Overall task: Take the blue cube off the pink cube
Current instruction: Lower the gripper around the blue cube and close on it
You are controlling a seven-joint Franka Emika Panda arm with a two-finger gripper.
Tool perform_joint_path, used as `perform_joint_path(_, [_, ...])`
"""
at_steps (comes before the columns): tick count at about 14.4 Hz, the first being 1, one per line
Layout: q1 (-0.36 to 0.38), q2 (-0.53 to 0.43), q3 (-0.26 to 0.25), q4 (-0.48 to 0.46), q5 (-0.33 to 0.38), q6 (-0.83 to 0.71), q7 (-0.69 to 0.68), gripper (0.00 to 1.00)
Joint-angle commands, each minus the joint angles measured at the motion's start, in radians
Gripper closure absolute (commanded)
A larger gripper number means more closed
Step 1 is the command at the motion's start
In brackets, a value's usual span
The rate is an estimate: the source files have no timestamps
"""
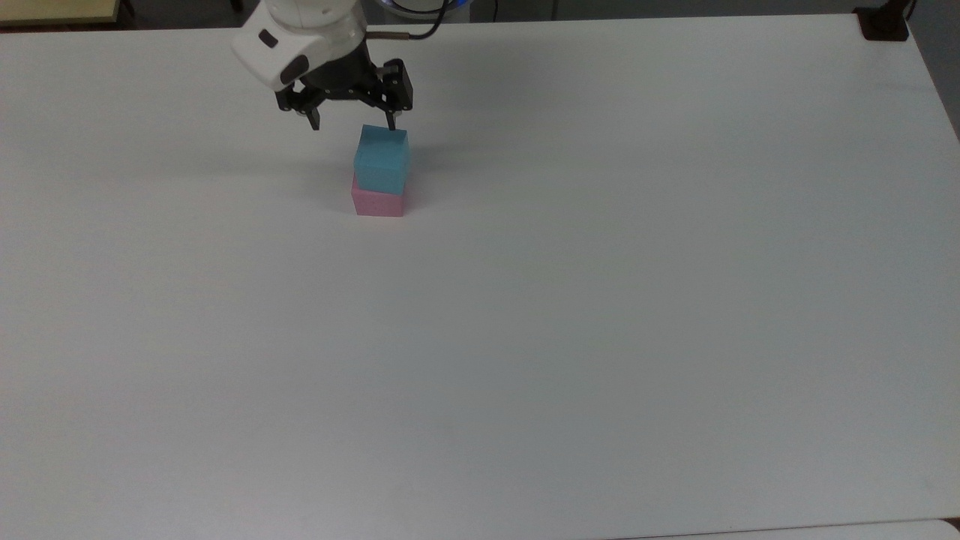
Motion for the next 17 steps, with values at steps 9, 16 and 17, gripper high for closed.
perform_joint_path(9, [0.024,0.051,0.024,-0.011,-0.011,0.028,0.089,0.00])
perform_joint_path(16, [0.024,0.067,0.035,-0.014,-0.043,0.028,0.090,0.10])
perform_joint_path(17, [0.024,0.073,0.036,-0.014,-0.049,0.028,0.090,0.19])
